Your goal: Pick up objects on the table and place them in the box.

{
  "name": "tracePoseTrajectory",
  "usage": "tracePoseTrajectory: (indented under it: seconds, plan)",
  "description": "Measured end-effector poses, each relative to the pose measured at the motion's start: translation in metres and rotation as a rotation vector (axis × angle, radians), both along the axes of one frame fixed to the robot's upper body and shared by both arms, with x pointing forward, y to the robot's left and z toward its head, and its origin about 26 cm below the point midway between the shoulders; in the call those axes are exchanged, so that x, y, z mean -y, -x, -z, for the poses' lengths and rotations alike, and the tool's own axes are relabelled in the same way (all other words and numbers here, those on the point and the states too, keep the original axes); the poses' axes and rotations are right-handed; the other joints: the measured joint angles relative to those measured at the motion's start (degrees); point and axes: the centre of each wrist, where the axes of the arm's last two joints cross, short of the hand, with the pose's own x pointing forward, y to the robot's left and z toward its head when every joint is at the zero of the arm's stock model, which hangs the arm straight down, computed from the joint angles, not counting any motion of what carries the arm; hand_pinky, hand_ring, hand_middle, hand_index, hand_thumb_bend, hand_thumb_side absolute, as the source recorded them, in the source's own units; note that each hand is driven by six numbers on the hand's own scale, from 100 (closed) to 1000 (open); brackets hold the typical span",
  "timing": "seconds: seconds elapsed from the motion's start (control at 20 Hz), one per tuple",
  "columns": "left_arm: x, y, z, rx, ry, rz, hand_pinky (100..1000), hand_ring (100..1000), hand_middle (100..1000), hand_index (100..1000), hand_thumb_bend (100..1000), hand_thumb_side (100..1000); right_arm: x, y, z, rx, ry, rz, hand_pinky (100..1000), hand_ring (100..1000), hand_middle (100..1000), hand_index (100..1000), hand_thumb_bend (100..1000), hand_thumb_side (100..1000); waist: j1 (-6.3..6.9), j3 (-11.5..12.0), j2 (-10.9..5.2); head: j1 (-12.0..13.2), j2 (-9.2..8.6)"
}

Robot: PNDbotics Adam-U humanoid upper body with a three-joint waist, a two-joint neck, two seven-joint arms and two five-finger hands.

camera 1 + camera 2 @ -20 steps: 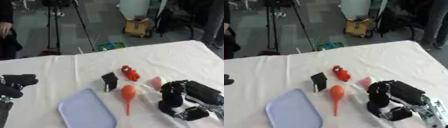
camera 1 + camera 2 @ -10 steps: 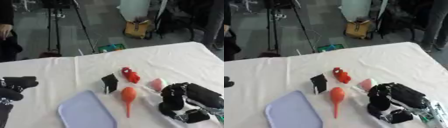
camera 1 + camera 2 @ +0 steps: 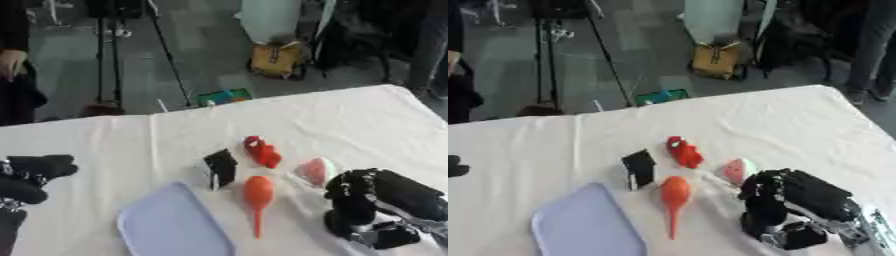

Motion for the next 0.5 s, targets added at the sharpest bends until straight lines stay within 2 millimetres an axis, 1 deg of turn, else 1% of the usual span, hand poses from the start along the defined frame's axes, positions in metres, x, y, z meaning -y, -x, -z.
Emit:
tracePoseTrajectory:
  seconds: [0.05, 0.1, 0.15, 0.2, 0.25, 0.3, 0.35, 0.4, 0.45, 0.5]
  plan:
    - [0.0000, 0.0000, 0.0000, 0.000, 0.000, 0.000, 841, 846, 730, 679, 100, 997, 0.0003, -0.0002, 0.0006, 0.000, -0.002, 0.000, 413, 679, 708, 776, 378, 348, 0.00, 0.0, 0.05, 0.0, 0.00]
    - [0.0000, 0.0000, 0.0000, 0.000, 0.000, 0.000, 841, 847, 730, 679, 100, 997, 0.0007, -0.0004, 0.0015, -0.001, -0.005, 0.001, 406, 678, 704, 774, 363, 317, 0.01, 0.0, 0.09, 0.0, 0.00]
    - [0.0000, 0.0000, 0.0000, 0.000, 0.000, 0.000, 841, 847, 730, 679, 100, 997, 0.0011, -0.0005, 0.0022, -0.001, -0.008, 0.001, 406, 678, 704, 774, 363, 317, 0.01, 0.0, 0.10, 0.0, -0.01]
    - [0.0000, 0.0000, 0.0000, 0.000, 0.000, 0.000, 842, 847, 731, 679, 100, 997, 0.0014, -0.0007, 0.0029, -0.002, -0.010, 0.001, 400, 673, 698, 770, 336, 261, 0.01, 0.1, 0.11, 0.0, -0.01]
    - [0.0000, 0.0000, 0.0000, 0.001, 0.000, 0.000, 842, 847, 731, 679, 100, 997, 0.0016, -0.0008, 0.0033, -0.001, -0.013, 0.001, 400, 673, 698, 770, 336, 261, 0.01, 0.1, 0.11, 0.0, -0.02]
    - [0.0000, 0.0000, 0.0000, 0.001, -0.001, 0.000, 842, 847, 731, 679, 100, 996, 0.0020, -0.0010, 0.0041, -0.001, -0.018, 0.002, 401, 670, 697, 769, 338, 228, 0.01, 0.1, 0.11, 0.0, -0.02]
    - [0.0000, 0.0000, 0.0000, 0.002, -0.002, 0.001, 842, 847, 731, 679, 100, 996, 0.0024, -0.0011, 0.0049, -0.002, -0.021, 0.001, 401, 670, 697, 769, 338, 228, 0.01, 0.1, 0.12, 0.0, -0.05]
    - [0.0000, 0.0000, 0.0000, 0.002, -0.002, 0.001, 843, 847, 731, 679, 100, 997, 0.0027, -0.0013, 0.0057, -0.004, -0.026, 0.001, 413, 673, 697, 766, 339, 188, 0.02, 0.1, 0.12, 0.0, -0.09]
    - [0.0001, 0.0000, 0.0000, 0.002, -0.003, 0.001, 843, 847, 731, 679, 100, 997, 0.0030, -0.0014, 0.0064, -0.005, -0.032, 0.000, 413, 673, 697, 766, 339, 188, 0.02, 0.1, 0.13, 0.0, -0.11]
    - [0.0001, 0.0000, -0.0001, 0.003, -0.003, 0.002, 843, 848, 732, 679, 100, 996, 0.0033, -0.0016, 0.0071, -0.007, -0.039, 0.000, 424, 672, 696, 764, 345, 146, 0.02, 0.1, 0.13, 0.0, -0.14]
